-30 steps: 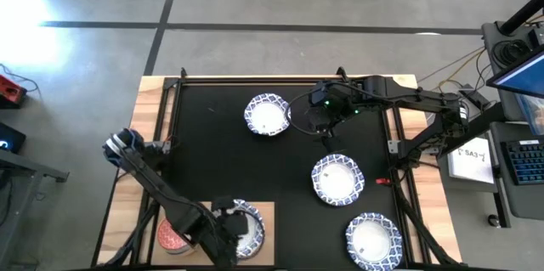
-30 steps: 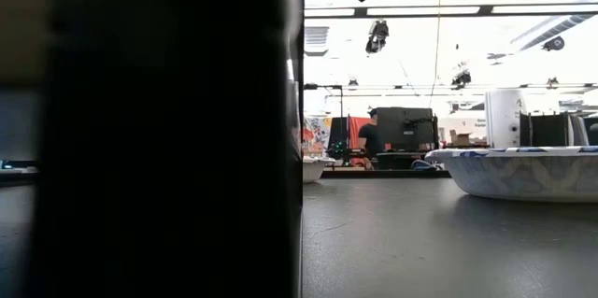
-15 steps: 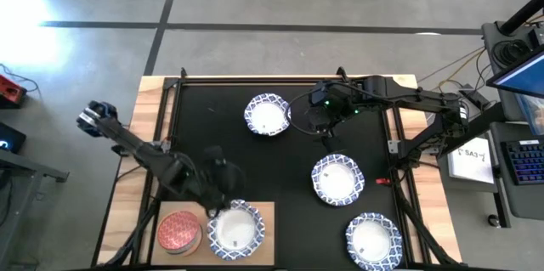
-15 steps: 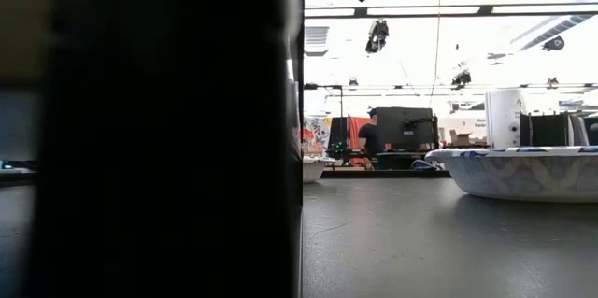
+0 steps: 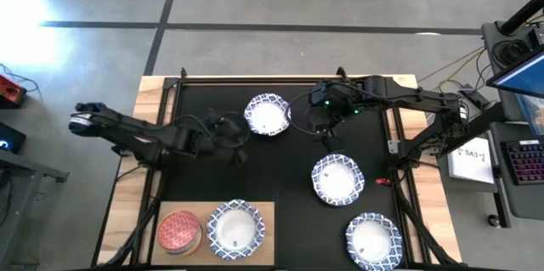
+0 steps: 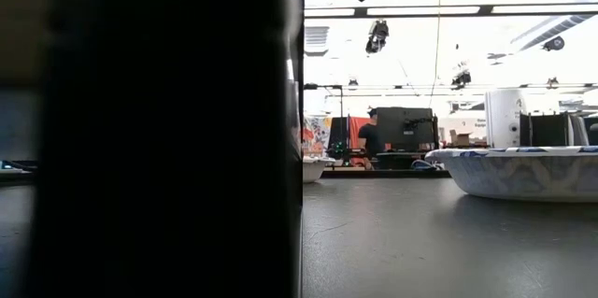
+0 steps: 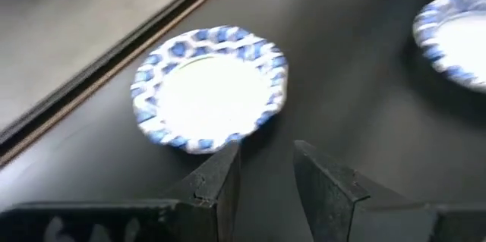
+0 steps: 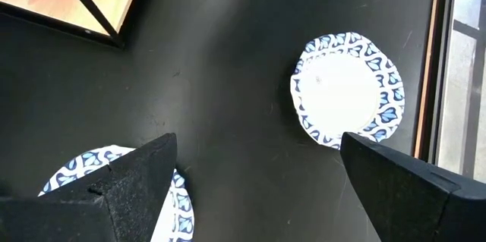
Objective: Place and stack bowls onto a shelf
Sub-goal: Stack the white patterned bowl on top of the white patterned bowl on the shelf
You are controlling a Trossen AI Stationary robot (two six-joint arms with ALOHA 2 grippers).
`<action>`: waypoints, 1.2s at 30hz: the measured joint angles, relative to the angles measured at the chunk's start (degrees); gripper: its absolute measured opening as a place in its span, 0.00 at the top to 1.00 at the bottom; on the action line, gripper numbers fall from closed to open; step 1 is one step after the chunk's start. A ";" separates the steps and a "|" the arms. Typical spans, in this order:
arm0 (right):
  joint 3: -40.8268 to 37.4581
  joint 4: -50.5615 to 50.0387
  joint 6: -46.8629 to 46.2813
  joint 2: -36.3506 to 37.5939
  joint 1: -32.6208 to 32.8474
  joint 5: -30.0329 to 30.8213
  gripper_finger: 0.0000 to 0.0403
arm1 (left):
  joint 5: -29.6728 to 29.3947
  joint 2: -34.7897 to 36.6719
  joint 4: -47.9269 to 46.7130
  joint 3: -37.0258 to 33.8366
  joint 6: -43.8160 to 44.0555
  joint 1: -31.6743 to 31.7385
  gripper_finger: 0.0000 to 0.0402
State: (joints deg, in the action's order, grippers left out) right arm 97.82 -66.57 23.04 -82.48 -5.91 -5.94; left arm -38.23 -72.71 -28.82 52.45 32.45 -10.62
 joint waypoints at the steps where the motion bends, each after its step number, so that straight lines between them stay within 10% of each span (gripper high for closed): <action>1: 0.00 0.26 0.03 0.00 -0.01 0.00 0.11 | 0.31 -0.27 1.75 0.01 -0.28 -0.41 0.73; 16: 0.02 16.85 -26.07 -0.13 -0.02 0.00 0.11 | -0.31 -6.84 19.56 0.02 -1.45 -4.34 0.73; 36: 0.02 21.63 -27.62 -0.20 0.02 -0.48 0.11 | -0.33 -9.62 23.85 0.02 -1.77 -5.35 0.73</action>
State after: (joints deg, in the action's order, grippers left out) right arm 97.84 -44.94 -4.58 -82.67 -5.89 -6.42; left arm -38.57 -82.32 -4.97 52.47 30.68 -15.97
